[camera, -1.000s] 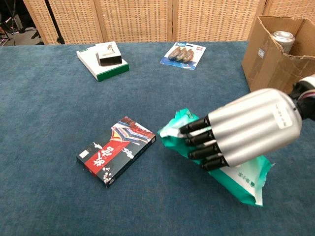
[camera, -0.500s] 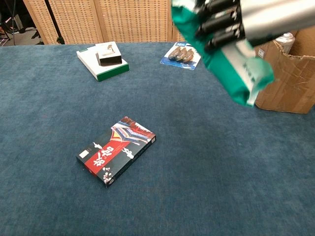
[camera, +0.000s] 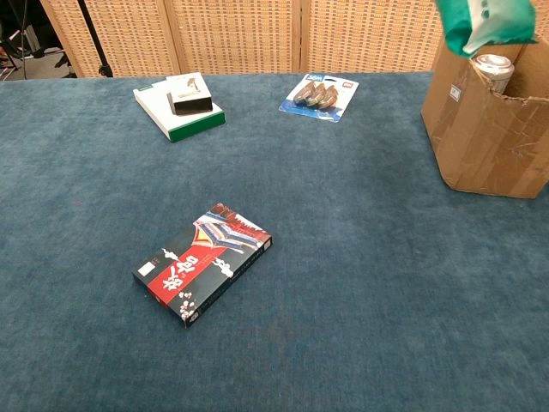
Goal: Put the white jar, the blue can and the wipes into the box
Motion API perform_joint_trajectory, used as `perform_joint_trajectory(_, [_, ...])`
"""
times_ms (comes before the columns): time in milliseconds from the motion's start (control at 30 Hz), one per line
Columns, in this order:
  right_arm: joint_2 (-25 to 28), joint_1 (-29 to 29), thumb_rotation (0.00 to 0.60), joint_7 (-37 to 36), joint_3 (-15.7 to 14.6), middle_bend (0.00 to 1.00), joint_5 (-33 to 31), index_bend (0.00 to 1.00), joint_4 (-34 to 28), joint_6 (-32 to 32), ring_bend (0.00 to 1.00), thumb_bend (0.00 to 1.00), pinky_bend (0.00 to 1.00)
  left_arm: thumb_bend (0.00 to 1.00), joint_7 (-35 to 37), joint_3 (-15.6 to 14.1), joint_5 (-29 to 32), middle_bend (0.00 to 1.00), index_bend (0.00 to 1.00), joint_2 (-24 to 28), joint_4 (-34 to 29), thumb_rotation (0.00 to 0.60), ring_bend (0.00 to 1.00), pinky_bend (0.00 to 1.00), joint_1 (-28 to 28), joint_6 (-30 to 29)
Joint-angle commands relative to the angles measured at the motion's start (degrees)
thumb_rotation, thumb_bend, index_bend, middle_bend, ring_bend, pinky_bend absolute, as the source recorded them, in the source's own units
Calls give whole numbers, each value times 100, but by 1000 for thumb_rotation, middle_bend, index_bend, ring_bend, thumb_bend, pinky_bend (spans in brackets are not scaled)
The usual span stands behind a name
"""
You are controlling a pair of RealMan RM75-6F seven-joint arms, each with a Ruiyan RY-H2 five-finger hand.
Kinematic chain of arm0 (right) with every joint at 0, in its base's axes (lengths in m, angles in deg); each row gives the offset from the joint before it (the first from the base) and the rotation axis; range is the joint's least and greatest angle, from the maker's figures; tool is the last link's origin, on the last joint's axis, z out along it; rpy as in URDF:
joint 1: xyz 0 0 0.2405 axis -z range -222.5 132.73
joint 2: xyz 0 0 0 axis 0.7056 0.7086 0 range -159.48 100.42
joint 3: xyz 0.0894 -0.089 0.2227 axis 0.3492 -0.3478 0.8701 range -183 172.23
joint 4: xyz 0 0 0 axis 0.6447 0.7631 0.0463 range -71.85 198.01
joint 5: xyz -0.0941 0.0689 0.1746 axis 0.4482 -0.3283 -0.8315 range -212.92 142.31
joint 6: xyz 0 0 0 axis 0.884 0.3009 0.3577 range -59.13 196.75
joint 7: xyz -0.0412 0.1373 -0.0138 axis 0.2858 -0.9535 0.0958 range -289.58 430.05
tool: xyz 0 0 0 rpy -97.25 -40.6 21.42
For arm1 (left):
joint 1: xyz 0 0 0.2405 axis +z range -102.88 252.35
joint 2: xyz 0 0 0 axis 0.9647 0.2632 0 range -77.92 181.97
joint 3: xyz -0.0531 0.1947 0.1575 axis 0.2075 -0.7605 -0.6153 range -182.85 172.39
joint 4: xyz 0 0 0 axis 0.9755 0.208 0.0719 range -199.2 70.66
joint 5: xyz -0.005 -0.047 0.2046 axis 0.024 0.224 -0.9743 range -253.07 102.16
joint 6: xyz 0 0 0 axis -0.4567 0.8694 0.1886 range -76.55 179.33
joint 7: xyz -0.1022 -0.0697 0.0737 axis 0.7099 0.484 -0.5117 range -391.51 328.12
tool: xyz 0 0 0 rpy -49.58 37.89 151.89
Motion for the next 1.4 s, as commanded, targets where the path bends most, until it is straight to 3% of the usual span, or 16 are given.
perform_joint_trajectory(33, [-269,147,600,-251,37,542,-283,681,530,-155,349,1000,401,0,-12,6,15,0,0,-6,2,600,0,203,-7,19])
perform_joint_trajectory(300, [-844,253,600,-535,-100,542,-433,681,1561,-370,349,1000,401,0,-37,17,49,0,0,-19,16,600,0,203,-21,77])
perform_joint_trajectory(467, [-1188,331,600,-590,-524,541,-130,681,2582,-334,349,1000,401,0,-54,20,77,0,0,-33,37,600,0,203,-34,135])
perform_joint_trajectory(600, [-1409,437,600,-813,-687,541,-119,681,3156,-229,349,1000,401,0,-89,24,83,0,0,-47,35,600,0,203,-48,161])
perform_joint_trajectory(900, [-1729,588,600,-897,-978,508,-119,663,3793,-35,344,994,401,0,-170,10,74,0,0,-70,1,600,0,203,-71,217])
perform_joint_trajectory(967, [-1793,640,600,-774,-939,378,-227,488,3877,-54,267,879,395,0,-170,15,77,0,0,-69,-2,600,0,203,-68,210])
perform_joint_trajectory(1033, [-1853,703,600,-683,-823,117,-411,153,3874,-121,74,515,304,0,-171,18,83,0,0,-69,0,600,0,203,-67,211])
perform_joint_trajectory(1100, [-1888,733,600,-606,-720,7,-572,22,3839,-160,0,221,184,0,-167,15,85,0,0,-68,2,600,0,203,-68,224])
perform_joint_trajectory(1133, [-1894,738,600,-553,-691,0,-622,2,3813,-149,0,116,139,0,-161,13,83,0,0,-67,2,600,0,203,-69,228])
perform_joint_trajectory(1233, [-1881,741,600,-431,-664,0,-703,0,3730,-80,0,11,92,0,-155,12,73,0,0,-62,4,600,0,203,-70,225])
perform_joint_trajectory(1400, [-1844,739,600,-250,-674,0,-760,0,3604,32,0,2,84,0,-131,13,60,0,0,-49,-7,600,0,203,-60,198])
